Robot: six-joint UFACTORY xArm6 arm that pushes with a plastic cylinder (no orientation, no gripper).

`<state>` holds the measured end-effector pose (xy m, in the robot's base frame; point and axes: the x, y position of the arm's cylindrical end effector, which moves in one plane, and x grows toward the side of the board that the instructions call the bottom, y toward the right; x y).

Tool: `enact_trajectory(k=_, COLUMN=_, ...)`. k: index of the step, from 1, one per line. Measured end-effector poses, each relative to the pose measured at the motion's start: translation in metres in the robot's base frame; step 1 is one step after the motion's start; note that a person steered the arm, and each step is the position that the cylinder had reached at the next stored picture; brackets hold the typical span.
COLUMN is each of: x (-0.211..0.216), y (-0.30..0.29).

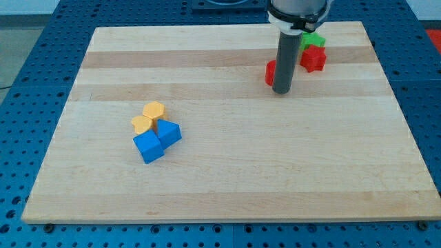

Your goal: Place the red circle close to the red star

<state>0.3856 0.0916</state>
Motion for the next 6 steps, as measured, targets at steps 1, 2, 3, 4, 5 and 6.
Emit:
enact_trajectory(k=1, x=0.000, y=-0.003)
enact_trajectory(k=2, x=0.000, y=-0.003)
enact_trajectory(k=3, x=0.000, y=-0.016)
enact_trajectory(k=4, x=0.000, y=-0.047)
enact_trajectory(k=5, x=-0.015, y=-0.063)
enact_trajectory(k=6, x=-0.038, y=-0.053)
